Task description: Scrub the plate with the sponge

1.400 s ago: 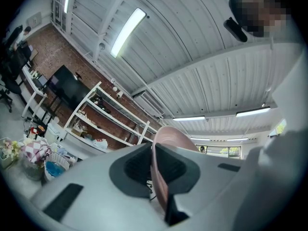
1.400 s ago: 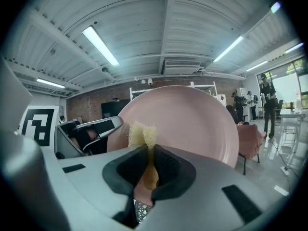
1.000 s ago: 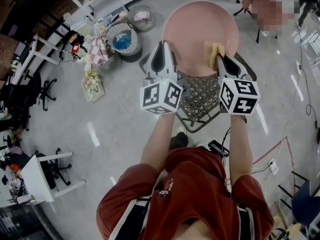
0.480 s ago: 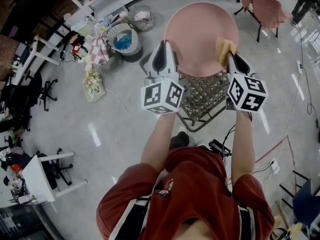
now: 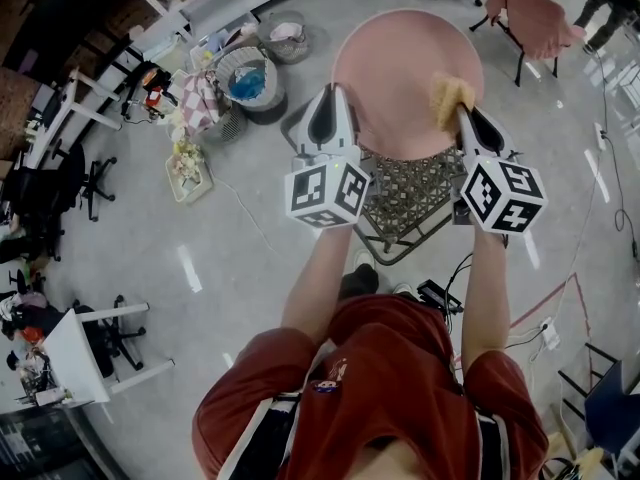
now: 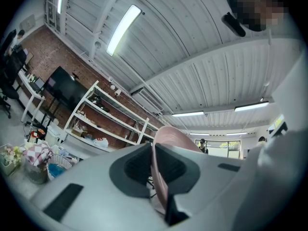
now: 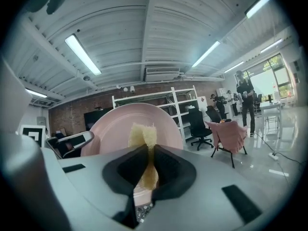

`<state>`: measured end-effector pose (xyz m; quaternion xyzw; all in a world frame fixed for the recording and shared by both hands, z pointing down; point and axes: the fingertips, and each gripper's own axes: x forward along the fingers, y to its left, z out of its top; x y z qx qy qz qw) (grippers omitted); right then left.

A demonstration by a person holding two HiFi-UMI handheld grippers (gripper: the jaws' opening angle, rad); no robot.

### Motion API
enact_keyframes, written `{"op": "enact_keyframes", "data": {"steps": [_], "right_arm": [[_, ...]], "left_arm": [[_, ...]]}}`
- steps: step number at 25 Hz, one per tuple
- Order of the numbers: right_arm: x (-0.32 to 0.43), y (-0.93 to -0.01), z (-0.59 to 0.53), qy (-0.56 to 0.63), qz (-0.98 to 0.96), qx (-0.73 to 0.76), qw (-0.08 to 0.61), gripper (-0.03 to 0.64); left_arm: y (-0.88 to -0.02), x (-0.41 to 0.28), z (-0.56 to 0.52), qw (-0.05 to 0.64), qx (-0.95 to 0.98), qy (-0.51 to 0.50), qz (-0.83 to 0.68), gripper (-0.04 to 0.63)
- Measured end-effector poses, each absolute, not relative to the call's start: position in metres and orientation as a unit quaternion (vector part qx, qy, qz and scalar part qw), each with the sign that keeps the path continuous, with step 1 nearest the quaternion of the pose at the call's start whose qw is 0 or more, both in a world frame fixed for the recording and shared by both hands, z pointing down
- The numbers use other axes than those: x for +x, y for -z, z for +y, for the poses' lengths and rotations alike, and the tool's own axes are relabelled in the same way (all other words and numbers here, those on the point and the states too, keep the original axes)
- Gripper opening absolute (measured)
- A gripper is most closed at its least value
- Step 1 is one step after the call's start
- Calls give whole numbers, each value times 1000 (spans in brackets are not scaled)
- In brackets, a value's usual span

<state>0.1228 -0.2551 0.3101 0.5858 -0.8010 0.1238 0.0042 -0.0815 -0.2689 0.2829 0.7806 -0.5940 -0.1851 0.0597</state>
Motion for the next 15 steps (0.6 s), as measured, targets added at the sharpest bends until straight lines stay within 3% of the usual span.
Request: {"op": "enact_keyframes", "data": {"steps": [15], "right_arm": [[127,-302,-247,-89,-808,581,-27,44]], "left_arm": [[-370,-75,-291,135,768,134,-612,25]]}}
